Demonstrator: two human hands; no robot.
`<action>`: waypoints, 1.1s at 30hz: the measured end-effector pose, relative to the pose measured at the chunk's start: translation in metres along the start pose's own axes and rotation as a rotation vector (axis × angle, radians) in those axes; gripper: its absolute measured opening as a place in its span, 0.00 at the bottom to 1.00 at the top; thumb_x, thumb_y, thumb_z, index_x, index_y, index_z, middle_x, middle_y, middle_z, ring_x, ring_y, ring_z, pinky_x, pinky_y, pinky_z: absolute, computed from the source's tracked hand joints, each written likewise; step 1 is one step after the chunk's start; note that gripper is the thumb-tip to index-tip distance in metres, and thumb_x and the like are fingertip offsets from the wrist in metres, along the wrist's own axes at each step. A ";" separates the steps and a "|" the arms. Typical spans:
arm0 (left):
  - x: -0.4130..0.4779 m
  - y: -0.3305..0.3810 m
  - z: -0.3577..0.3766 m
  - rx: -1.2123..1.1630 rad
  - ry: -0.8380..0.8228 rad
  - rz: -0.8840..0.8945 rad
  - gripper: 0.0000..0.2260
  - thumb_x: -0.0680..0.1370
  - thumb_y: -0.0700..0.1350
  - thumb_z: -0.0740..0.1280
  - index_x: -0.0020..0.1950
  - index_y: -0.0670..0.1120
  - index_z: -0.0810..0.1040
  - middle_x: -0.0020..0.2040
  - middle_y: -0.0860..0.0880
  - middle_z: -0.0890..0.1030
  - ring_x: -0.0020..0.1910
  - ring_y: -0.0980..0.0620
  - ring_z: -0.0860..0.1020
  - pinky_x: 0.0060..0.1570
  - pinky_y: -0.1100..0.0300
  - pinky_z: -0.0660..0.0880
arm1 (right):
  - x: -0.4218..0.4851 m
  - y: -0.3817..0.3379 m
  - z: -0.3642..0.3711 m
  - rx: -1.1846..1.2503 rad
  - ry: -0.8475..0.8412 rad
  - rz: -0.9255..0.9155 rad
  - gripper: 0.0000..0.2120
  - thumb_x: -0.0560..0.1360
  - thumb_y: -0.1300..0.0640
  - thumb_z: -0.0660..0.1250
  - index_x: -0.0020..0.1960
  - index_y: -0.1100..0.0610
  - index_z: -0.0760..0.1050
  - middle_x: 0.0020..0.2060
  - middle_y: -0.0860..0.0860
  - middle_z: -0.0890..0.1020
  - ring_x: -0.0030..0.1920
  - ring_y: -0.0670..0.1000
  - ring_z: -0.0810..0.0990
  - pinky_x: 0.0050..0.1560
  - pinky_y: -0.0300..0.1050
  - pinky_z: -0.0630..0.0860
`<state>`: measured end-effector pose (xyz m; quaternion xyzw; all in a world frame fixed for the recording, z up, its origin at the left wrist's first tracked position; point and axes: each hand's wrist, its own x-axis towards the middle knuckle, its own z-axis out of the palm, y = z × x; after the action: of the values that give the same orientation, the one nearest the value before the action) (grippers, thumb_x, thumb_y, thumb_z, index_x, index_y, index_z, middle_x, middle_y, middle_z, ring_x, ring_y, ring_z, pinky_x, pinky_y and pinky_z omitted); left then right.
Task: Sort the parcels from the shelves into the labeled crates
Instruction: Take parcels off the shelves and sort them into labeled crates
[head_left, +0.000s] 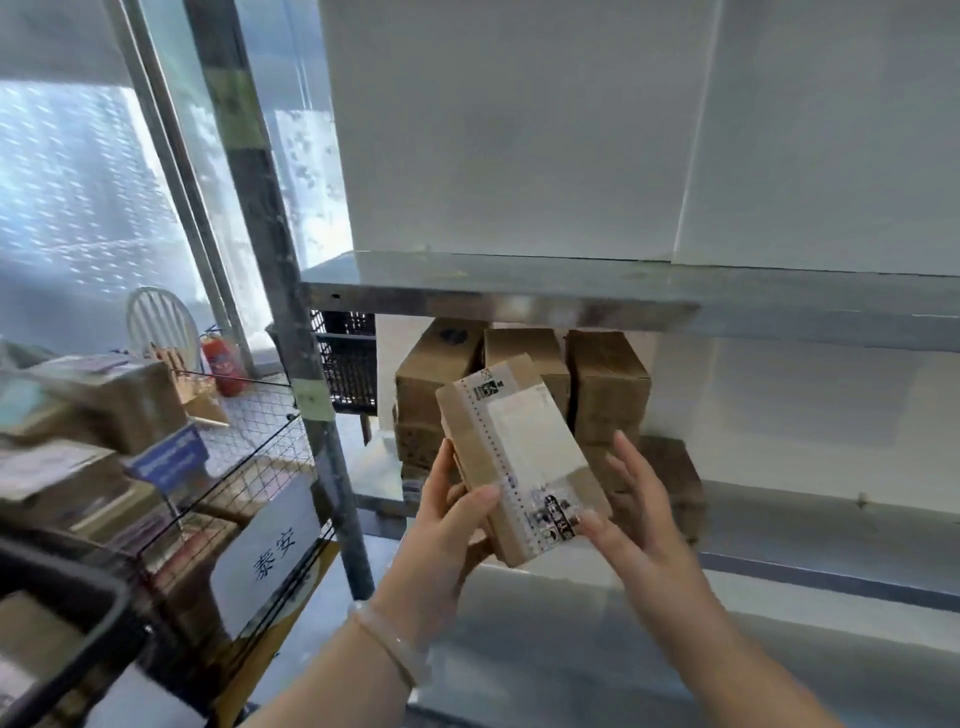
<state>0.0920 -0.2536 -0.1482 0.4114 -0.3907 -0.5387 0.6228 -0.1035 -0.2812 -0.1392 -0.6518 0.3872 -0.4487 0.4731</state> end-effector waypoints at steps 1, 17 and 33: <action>-0.007 0.004 -0.014 -0.017 -0.012 -0.003 0.37 0.68 0.52 0.77 0.74 0.59 0.66 0.63 0.41 0.79 0.61 0.39 0.79 0.54 0.44 0.79 | 0.001 -0.003 0.011 0.081 -0.098 0.048 0.39 0.61 0.27 0.71 0.68 0.22 0.57 0.70 0.36 0.67 0.70 0.44 0.68 0.66 0.46 0.69; -0.161 0.070 -0.181 0.486 0.630 0.161 0.31 0.78 0.53 0.69 0.76 0.66 0.59 0.69 0.60 0.73 0.66 0.58 0.73 0.66 0.53 0.73 | -0.026 -0.012 0.232 -0.395 -0.299 -0.402 0.40 0.57 0.27 0.67 0.68 0.26 0.62 0.71 0.32 0.54 0.73 0.41 0.55 0.70 0.43 0.59; -0.186 0.096 -0.281 0.950 0.966 -0.007 0.31 0.78 0.62 0.64 0.77 0.67 0.53 0.78 0.59 0.57 0.76 0.58 0.54 0.73 0.53 0.56 | 0.096 -0.014 0.357 -0.514 -0.369 -0.430 0.38 0.63 0.31 0.71 0.71 0.35 0.66 0.74 0.46 0.60 0.72 0.53 0.58 0.70 0.56 0.62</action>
<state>0.3653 -0.0350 -0.1667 0.8362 -0.2616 -0.0663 0.4775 0.2656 -0.2703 -0.1579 -0.8853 0.2500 -0.3011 0.2512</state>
